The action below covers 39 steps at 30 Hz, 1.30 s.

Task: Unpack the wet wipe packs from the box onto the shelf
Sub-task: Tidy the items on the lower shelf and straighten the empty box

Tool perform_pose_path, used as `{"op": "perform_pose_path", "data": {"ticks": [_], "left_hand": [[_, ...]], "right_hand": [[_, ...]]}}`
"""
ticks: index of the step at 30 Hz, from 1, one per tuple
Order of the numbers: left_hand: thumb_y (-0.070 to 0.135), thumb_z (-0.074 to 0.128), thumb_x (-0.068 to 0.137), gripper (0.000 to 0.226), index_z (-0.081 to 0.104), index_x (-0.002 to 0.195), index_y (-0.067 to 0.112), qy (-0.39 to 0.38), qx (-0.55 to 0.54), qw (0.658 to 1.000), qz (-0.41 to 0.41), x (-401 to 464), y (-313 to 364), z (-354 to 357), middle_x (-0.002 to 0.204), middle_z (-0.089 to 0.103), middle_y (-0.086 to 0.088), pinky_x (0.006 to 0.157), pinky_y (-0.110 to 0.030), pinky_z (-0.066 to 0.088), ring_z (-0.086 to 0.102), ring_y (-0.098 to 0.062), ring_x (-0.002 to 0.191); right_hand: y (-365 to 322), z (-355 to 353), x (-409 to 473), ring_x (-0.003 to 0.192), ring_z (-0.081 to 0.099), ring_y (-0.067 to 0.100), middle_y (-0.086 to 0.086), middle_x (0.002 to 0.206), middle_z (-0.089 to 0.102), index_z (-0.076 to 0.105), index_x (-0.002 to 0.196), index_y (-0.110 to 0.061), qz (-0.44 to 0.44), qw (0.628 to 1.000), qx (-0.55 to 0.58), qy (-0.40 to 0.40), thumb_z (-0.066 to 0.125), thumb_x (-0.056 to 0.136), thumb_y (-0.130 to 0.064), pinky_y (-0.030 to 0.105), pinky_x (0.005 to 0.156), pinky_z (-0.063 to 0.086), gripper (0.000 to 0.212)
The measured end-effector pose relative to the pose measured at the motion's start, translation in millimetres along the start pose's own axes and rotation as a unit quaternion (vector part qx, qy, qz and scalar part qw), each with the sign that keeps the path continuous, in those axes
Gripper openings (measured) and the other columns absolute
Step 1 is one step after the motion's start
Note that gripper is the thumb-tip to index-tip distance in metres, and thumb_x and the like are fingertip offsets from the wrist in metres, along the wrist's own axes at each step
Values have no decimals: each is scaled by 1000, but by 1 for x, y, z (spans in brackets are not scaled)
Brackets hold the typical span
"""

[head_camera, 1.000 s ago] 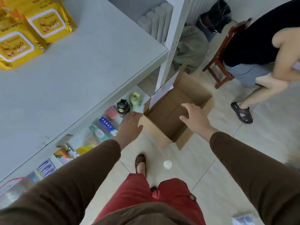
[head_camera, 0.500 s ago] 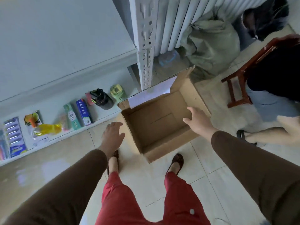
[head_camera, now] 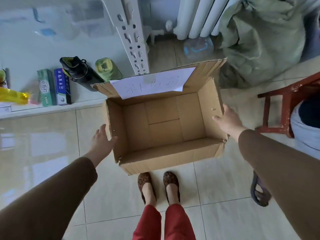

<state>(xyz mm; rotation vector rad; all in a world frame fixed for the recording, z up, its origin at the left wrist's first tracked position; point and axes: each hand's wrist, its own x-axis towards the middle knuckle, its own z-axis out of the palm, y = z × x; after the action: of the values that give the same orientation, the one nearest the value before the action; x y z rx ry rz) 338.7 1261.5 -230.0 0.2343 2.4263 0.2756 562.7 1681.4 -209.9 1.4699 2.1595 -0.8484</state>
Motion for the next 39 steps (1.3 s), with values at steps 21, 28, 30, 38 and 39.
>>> {"op": "perform_pose_path", "data": {"ticks": [21,28,30,38,39], "left_hand": [[35,44,102,40,49,136,13,129,-407,878,-219,-108,-94,35,113,58,-13,93,-42,43,56,-31,100],[31,48,102,39,54,134,9,195,-436,841,-254,-228,-205,-48,111,61,-9,86,-32,39,53,-22,98],[33,49,101,39,58,127,5,207,-449,828,-265,-259,-245,-74,101,61,-18,83,-36,43,56,-29,92],[29,50,100,27,51,78,14,297,-460,784,-293,-370,-414,-176,64,48,-7,58,-36,32,47,-23,70],[29,50,100,26,53,79,14,304,-470,774,-297,-381,-435,-188,65,49,-7,57,-35,33,48,-24,69]], "right_hand": [[13,99,-107,63,47,20,4,74,57,72,104,-11,36,966,252,49,54,98,-31,30,64,38,27],[-70,112,-246,78,54,29,13,85,58,64,107,2,1,978,210,7,53,99,-34,38,75,45,38],[-108,122,-286,89,53,28,11,97,54,62,107,-7,-14,981,193,-13,53,99,-37,39,84,44,32],[-291,179,-431,89,53,28,10,97,57,60,112,-9,-149,982,102,-53,49,101,-35,32,78,39,31],[-316,188,-448,93,55,30,9,98,58,60,117,-7,-162,980,99,-62,48,102,-35,34,81,41,34]]}}
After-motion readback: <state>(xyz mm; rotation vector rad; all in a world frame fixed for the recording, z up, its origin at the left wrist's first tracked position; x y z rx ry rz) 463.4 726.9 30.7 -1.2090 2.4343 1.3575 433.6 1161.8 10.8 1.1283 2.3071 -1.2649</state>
